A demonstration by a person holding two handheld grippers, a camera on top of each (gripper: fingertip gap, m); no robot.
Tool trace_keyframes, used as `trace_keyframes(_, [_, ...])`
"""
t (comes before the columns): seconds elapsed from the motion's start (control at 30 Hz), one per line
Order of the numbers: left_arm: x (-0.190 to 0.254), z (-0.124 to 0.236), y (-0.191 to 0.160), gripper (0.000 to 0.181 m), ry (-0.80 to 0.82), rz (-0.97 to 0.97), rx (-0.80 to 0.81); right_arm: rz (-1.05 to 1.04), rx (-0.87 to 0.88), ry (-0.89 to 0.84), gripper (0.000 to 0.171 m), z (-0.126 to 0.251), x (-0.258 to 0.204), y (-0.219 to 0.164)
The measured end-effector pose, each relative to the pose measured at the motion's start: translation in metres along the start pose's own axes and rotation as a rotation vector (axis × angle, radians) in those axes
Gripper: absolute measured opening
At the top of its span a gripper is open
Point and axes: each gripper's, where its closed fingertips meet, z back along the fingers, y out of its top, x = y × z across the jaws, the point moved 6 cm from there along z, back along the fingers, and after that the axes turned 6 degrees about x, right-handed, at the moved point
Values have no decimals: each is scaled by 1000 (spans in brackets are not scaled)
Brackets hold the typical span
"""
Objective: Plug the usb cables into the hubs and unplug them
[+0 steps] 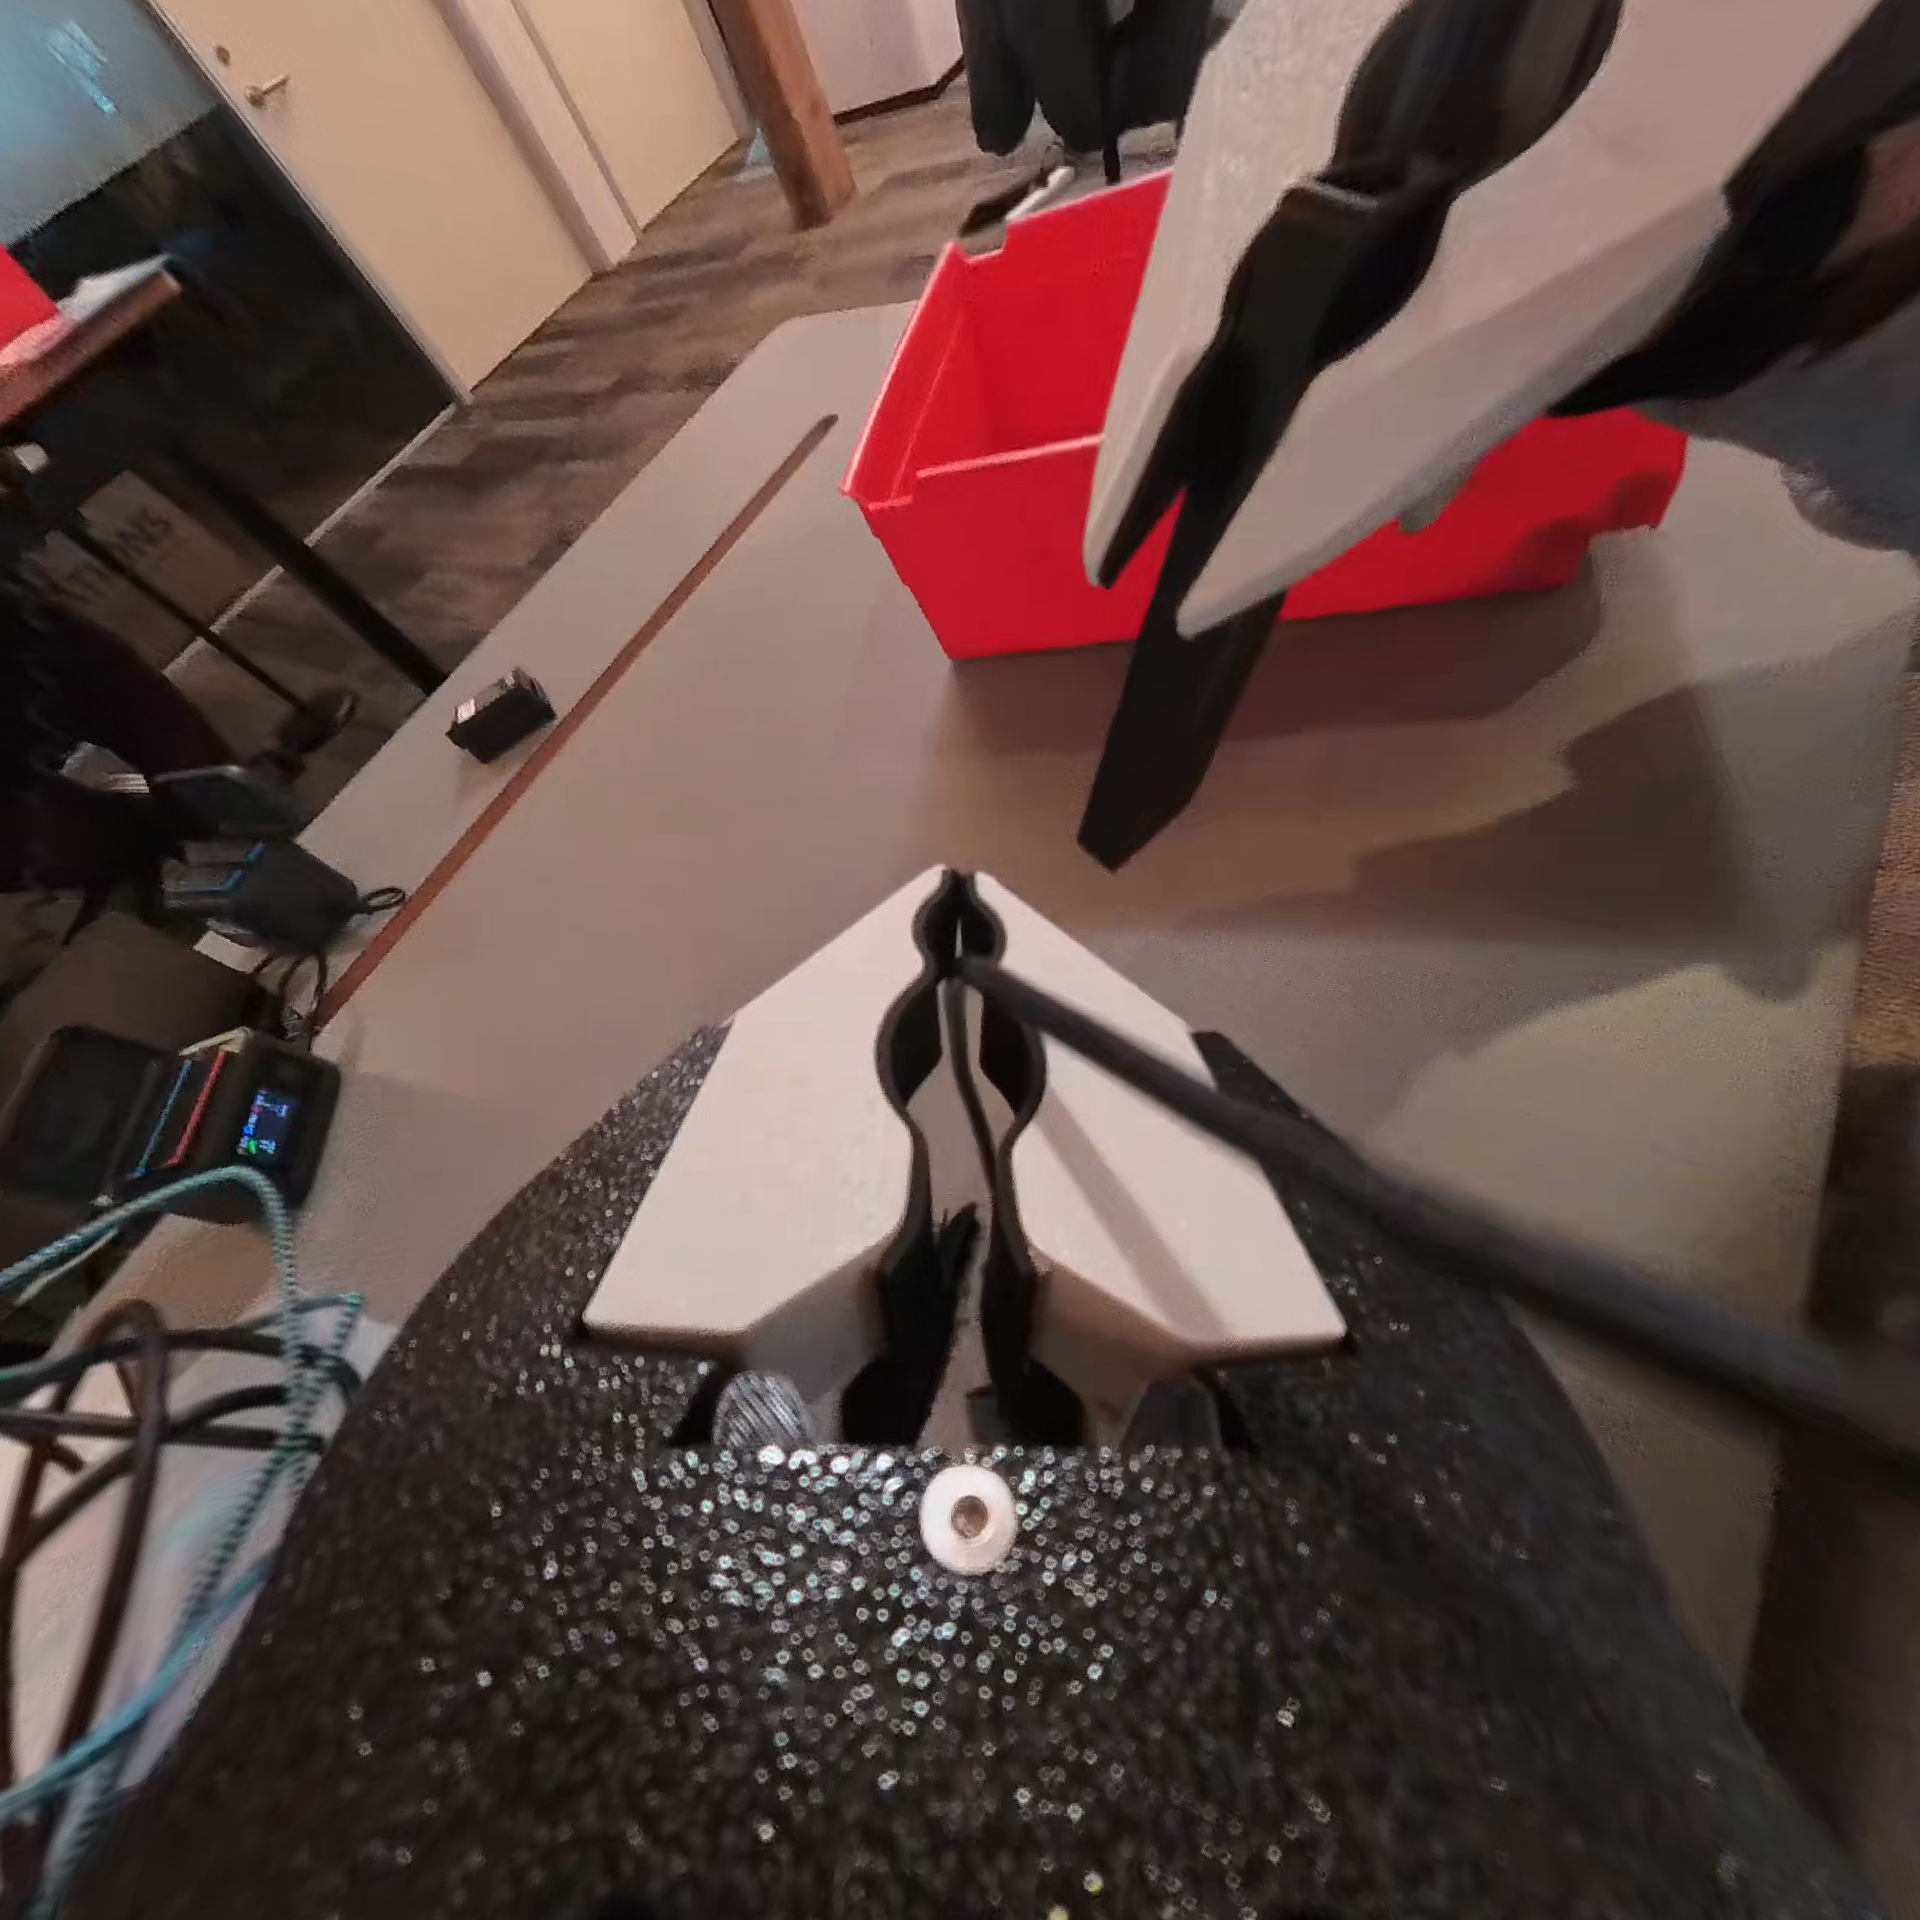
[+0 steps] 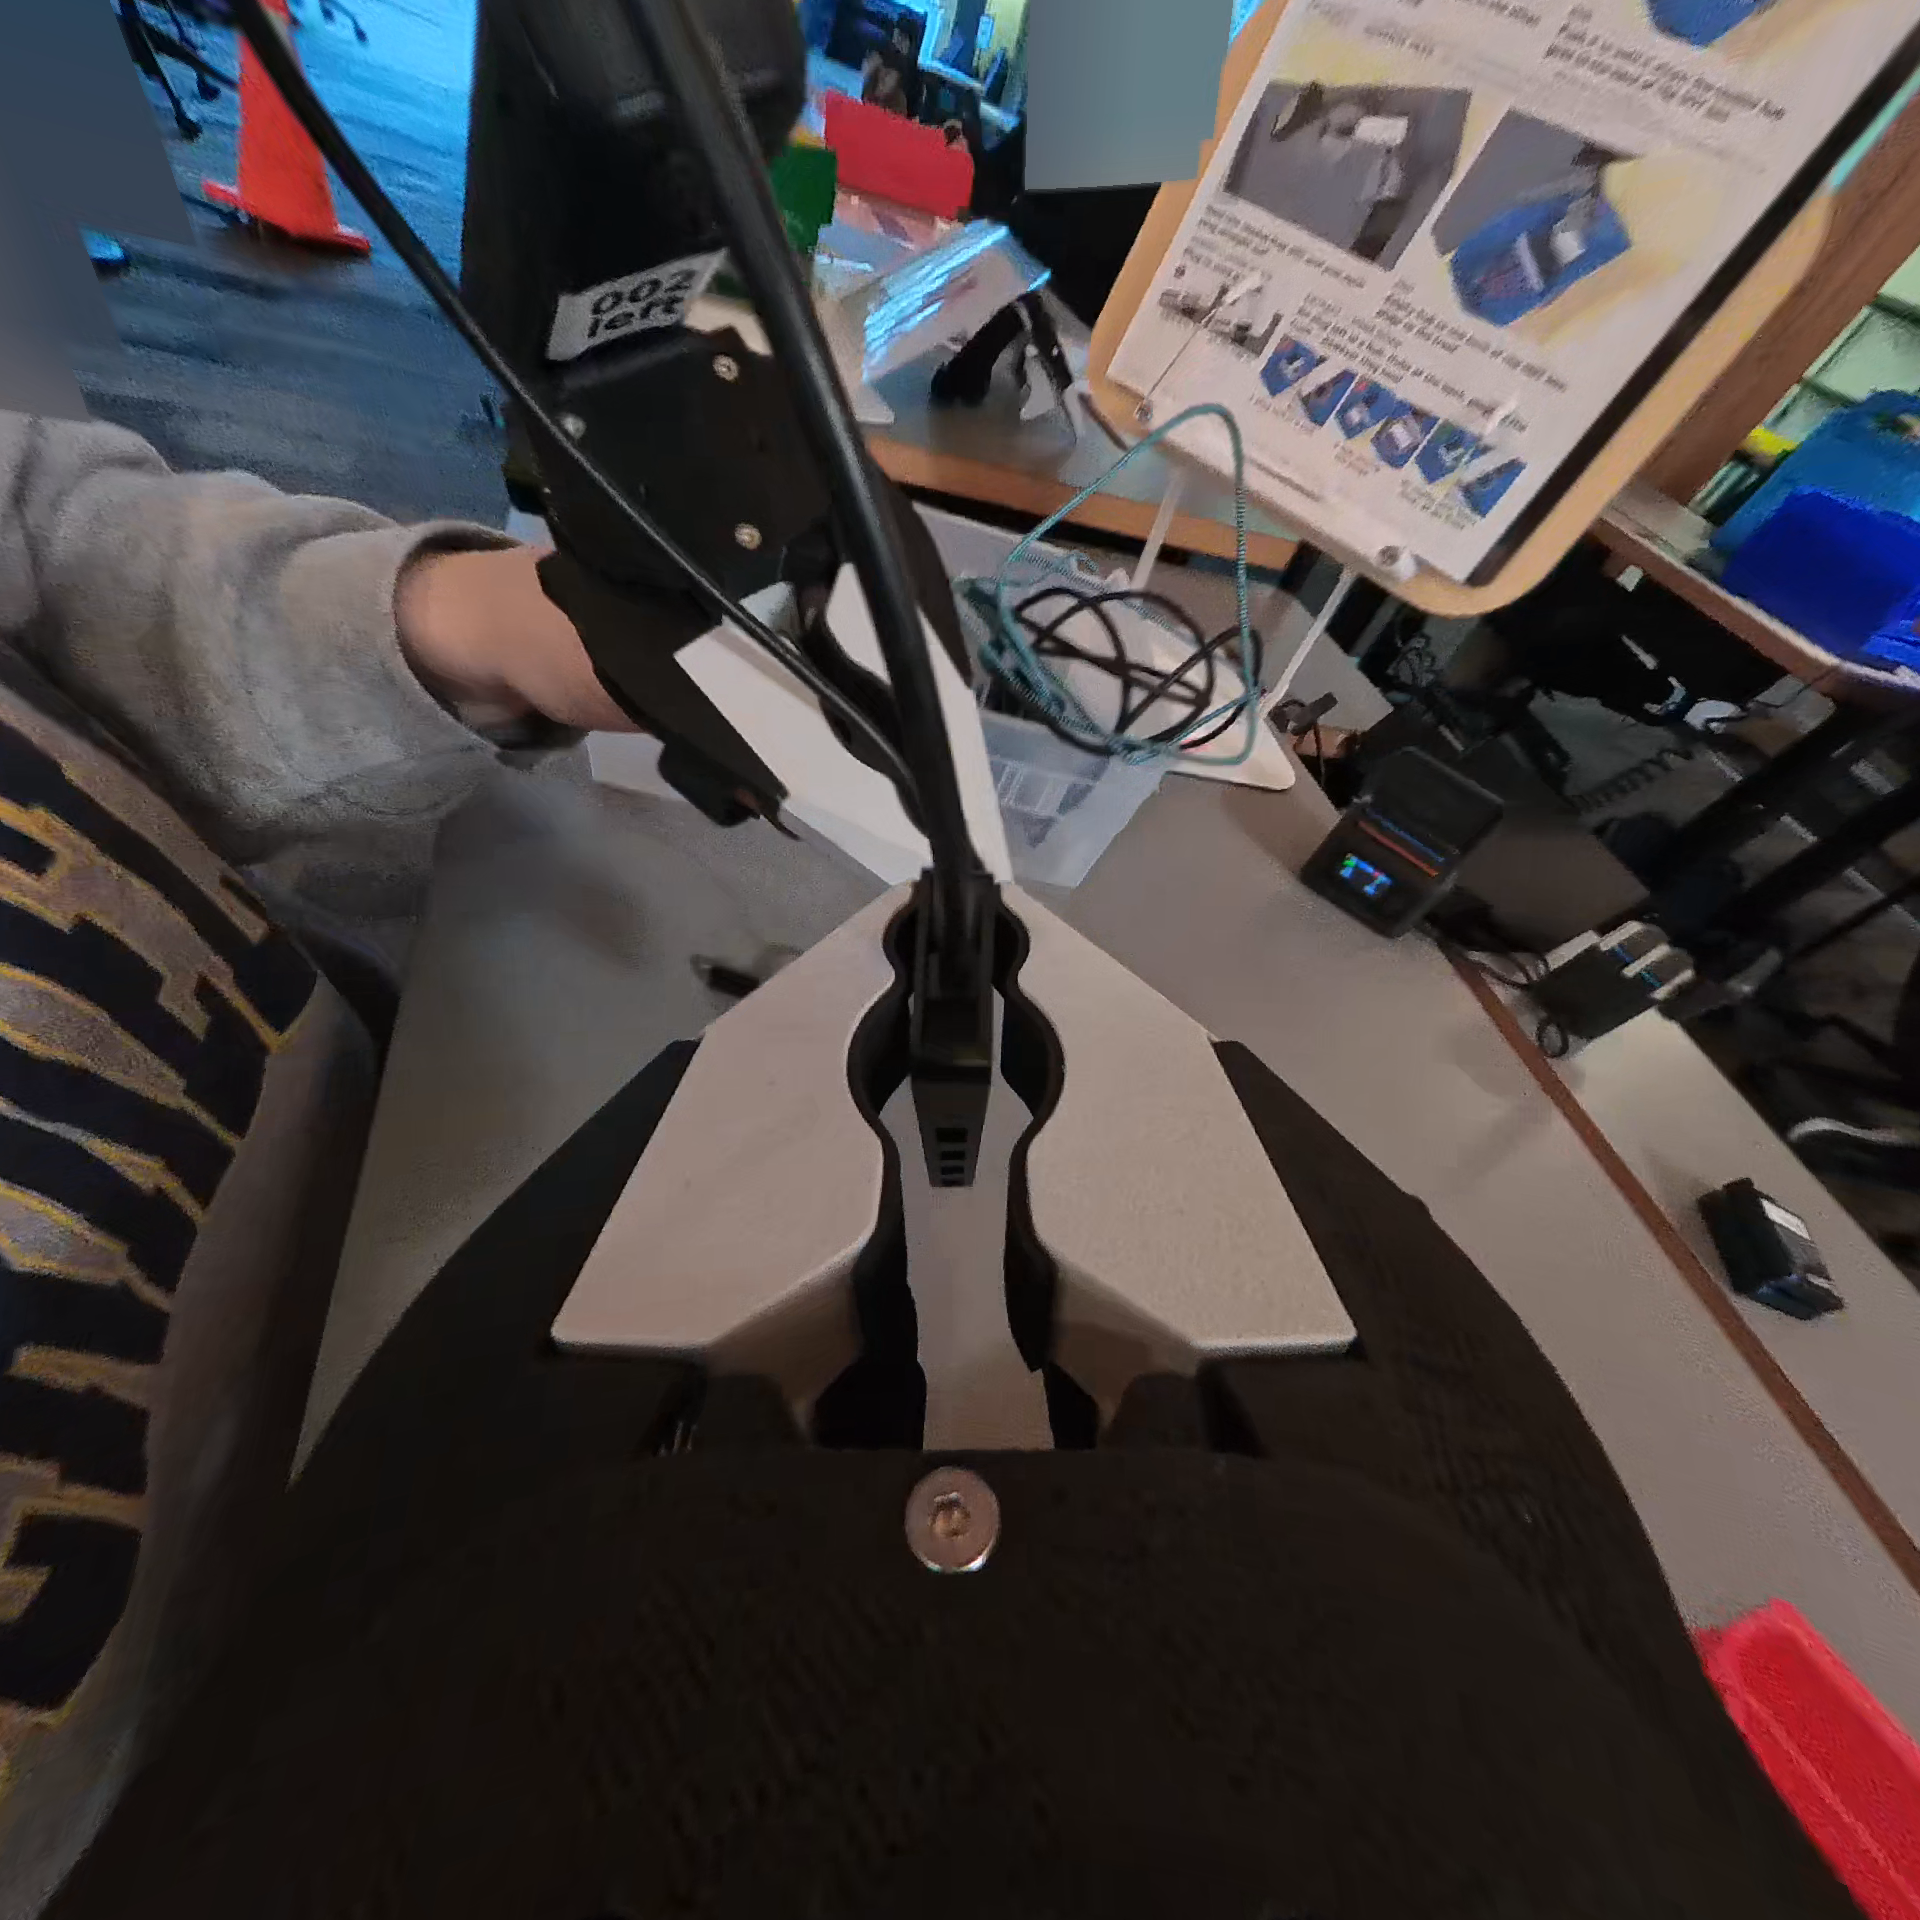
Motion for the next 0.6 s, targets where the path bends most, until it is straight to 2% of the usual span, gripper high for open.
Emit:
trace_keyframes(0.03, [3, -4, -9, 0, 20, -19, 2, 20, -4, -2, 9, -4, -7, -9])
trace_keyframes(0.13, [14, -11, -29, 0, 107, -218, 44, 73, -76, -72, 9, -11, -14, -36])
trace_keyframes(0.2, [29, -13, -31, 0, 91, -278, 158, 124, -113, -115, 8, -11, -14, -50])
trace_keyframes(0.3, [42, -10, -27, 0, 67, -248, 277, 142, -144, -122, 8, -6, -17, -59])
trace_keyframes(0.4, [34, -6, -9, 0, -78, 13, 393, 77, -97, -88, 8, -2, -18, -55])
trace_keyframes(0.5, [9, 9, 19, 0, -340, 396, 630, -78, -15, -80, 12, -2, -9, -47])
trace_keyframes(0.6, [-7, 10, 32, 0, -457, 488, 700, -201, 102, -53, 20, -4, -1, -38])
